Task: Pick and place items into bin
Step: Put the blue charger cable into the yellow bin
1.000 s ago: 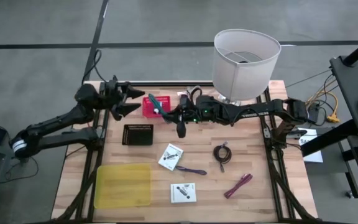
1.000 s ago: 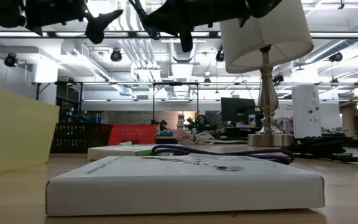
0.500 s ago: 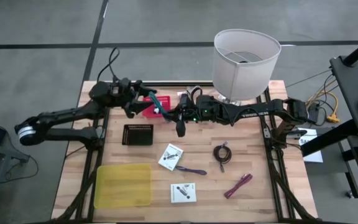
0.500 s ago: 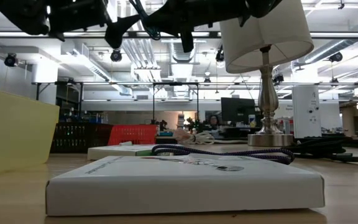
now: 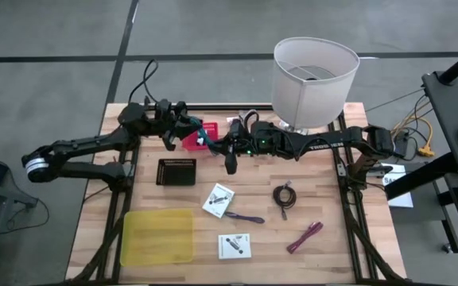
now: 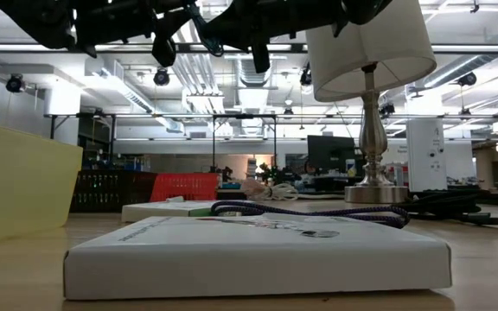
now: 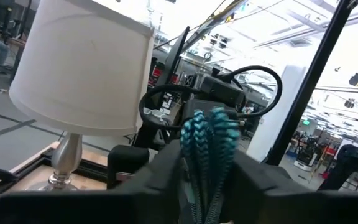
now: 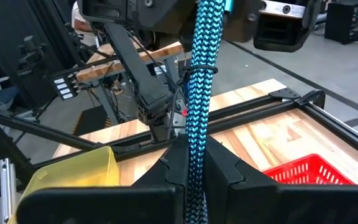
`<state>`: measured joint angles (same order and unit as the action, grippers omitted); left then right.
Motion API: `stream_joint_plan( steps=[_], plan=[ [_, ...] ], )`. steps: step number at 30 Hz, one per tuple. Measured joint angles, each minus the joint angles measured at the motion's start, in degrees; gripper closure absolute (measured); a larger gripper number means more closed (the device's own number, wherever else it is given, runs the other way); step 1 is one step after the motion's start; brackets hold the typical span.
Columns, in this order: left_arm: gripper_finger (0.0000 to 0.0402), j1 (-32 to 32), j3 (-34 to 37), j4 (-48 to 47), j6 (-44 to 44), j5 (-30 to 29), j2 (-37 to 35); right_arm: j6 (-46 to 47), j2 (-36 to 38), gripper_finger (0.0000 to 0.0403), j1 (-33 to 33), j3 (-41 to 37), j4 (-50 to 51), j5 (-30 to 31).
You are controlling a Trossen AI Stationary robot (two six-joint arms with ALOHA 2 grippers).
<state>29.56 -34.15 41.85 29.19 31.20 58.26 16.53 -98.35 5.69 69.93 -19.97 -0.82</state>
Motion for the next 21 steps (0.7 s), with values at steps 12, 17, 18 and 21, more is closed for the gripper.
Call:
stream_joint_plan(
  steps=[12,17,18,21],
  plan=[
    [0.0385,0.1,0.1,-3.6,4.5,8.6,-4.6,0.0,0.2,0.0286,-0.1,0.1,11.0,-13.2],
    [0.0386,-0.7,0.7,-10.7,16.2,19.4,-8.7,2.8,0.3,0.0253,-0.1,0.1,20.0,-17.7],
    [0.0386,-1.2,0.9,-12.7,18.2,21.6,-9.5,3.2,0.3,0.0250,-0.1,0.1,21.3,-17.7],
    [0.0386,-3.6,1.1,-20.7,22.3,27.1,-12.2,3.2,0.3,0.0243,-0.1,0.1,23.2,-17.6]
  ],
)
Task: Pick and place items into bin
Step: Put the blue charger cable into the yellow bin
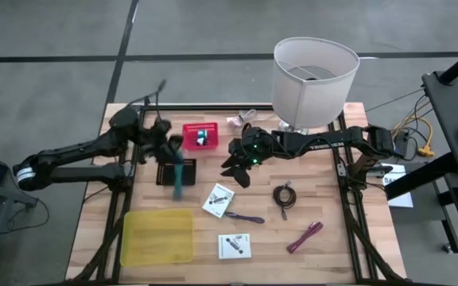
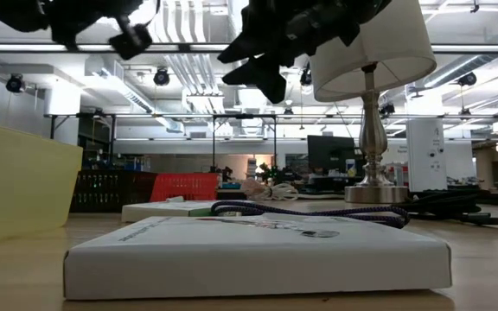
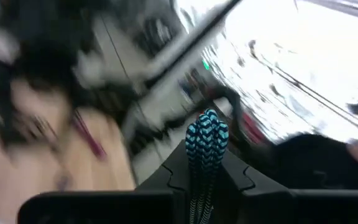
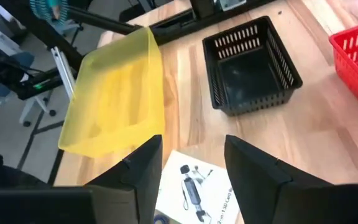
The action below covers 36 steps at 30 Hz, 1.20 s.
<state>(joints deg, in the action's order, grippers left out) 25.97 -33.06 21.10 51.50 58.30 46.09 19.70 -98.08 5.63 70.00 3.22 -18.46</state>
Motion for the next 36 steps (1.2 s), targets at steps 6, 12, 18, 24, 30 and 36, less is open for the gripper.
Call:
stream_joint_plan(
  steps=[6,12,18,24,30,36],
  plan=[
    [0.0387,-7.7,0.0,-22.1,-1.8,1.1,-4.9,-0.6,0.0,0.0246,0.0,0.0,-0.1,0.0],
    [0.0387,-17.4,0.0,-41.3,-7.3,-7.0,-8.2,-1.3,0.0,0.0256,0.0,0.0,-0.1,0.0],
    [0.0387,-26.9,0.5,-49.2,-10.4,-14.2,-8.1,-1.9,0.0,0.0263,0.0,0.0,-0.1,0.1],
    [0.0386,-32.9,0.8,-49.2,-9.9,-14.7,-4.1,-2.4,0.0,0.0262,0.0,0.0,-0.1,0.1],
    [0.0323,-33.9,0.8,-49.1,-8.6,-14.6,0.6,-2.8,0.0,0.0264,0.0,0.0,0.0,0.1],
    [0.0263,-33.9,0.9,-49.1,-8.8,-13.5,3.9,-2.8,0.0,0.0270,0.0,0.0,0.4,0.1]
  ],
)
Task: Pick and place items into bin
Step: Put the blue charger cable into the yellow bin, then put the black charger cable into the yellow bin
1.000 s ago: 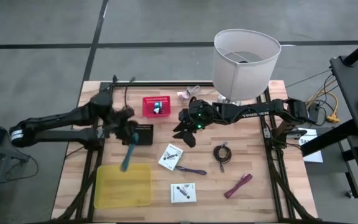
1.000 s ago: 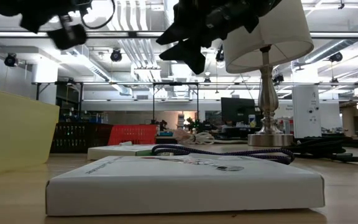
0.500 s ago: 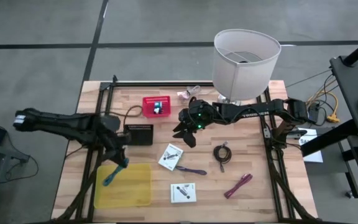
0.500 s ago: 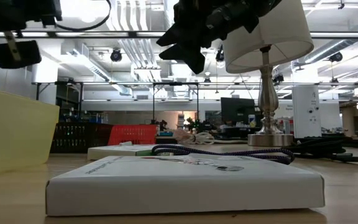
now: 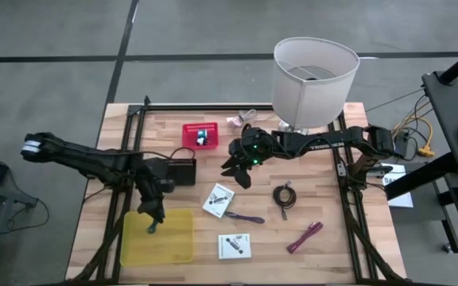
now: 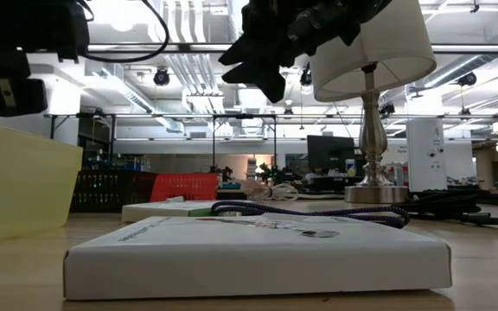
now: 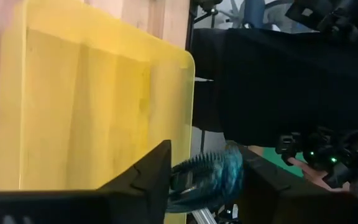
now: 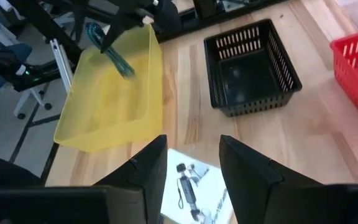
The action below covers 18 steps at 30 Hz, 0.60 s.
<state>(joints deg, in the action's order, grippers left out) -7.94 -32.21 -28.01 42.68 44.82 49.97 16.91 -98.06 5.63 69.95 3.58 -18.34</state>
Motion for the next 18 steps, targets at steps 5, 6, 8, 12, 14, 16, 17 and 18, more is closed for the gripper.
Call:
stream_joint_plan(
  steps=[5,6,8,12,14,16,17,18],
  plan=[
    [0.0227,0.0,0.0,0.1,0.1,2.7,0.2,0.0,0.1,0.0268,0.0,0.0,6.4,-0.1],
    [0.0220,0.0,0.0,0.1,0.1,3.4,0.2,0.0,0.1,0.0266,0.0,0.0,8.3,0.0],
    [0.0210,0.0,0.0,0.1,0.5,4.8,0.0,0.0,0.1,0.0262,-0.1,0.0,12.6,-0.1],
    [0.0199,0.0,0.0,0.1,3.7,8.7,-0.7,-0.8,0.1,0.0252,-0.4,0.0,24.5,-0.1],
    [0.0196,0.0,0.0,0.1,5.9,11.2,-1.1,-1.5,0.1,0.0247,-0.5,0.0,30.5,-0.1],
    [0.0196,0.0,0.0,0.1,8.6,14.3,-1.1,-2.0,0.1,0.0243,-0.5,0.0,36.3,-0.1],
    [0.0196,0.0,0.0,0.0,9.5,15.6,-1.2,-2.1,0.1,0.0241,-0.6,0.0,38.7,-0.1],
    [0.0196,0.0,0.0,0.0,10.1,17.0,-1.3,-2.2,0.1,0.0239,-0.6,0.0,40.9,-0.1]
  ],
)
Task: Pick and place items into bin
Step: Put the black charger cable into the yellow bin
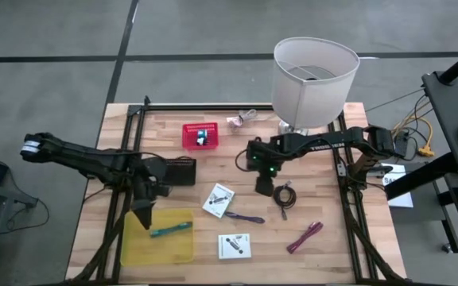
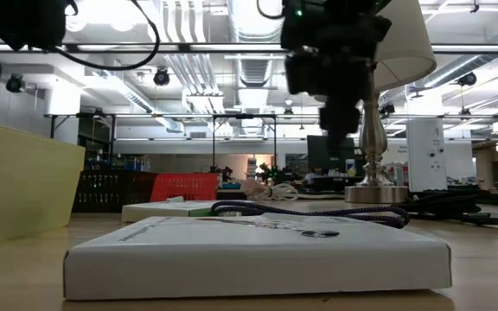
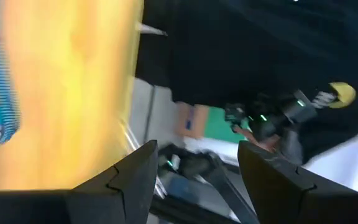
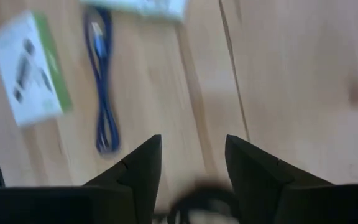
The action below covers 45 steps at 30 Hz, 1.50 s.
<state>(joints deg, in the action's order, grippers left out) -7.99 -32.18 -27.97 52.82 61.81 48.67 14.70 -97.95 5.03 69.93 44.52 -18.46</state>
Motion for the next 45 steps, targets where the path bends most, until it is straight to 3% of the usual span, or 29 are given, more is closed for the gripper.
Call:
stream_joint_plan(
  steps=[5,12,22,28,38,45],
  plan=[
    [0.0195,0.0,0.0,0.0,0.9,1.7,-0.5,-2.4,0.0,0.0237,-0.8,-0.4,9.0,0.0],
    [0.0195,0.0,0.0,0.0,1.0,1.6,-1.1,-3.4,0.0,0.0240,-3.8,-4.9,10.0,0.0],
    [0.0195,0.0,0.0,0.0,1.0,0.7,-1.0,5.6,0.0,0.0214,-6.3,-13.4,-2.1,-0.1],
    [0.0195,0.0,0.0,0.0,2.0,0.7,-1.0,6.6,0.0,0.0213,-6.3,-16.1,-3.6,-0.1],
    [0.0195,0.0,0.0,0.0,2.4,0.7,-1.1,8.0,0.0,0.0233,-6.3,-18.5,-5.3,-0.2],
    [0.0195,0.0,0.0,0.0,2.4,0.3,-1.1,7.4,-0.1,0.0285,-6.3,-19.6,-6.5,0.0]
  ],
)
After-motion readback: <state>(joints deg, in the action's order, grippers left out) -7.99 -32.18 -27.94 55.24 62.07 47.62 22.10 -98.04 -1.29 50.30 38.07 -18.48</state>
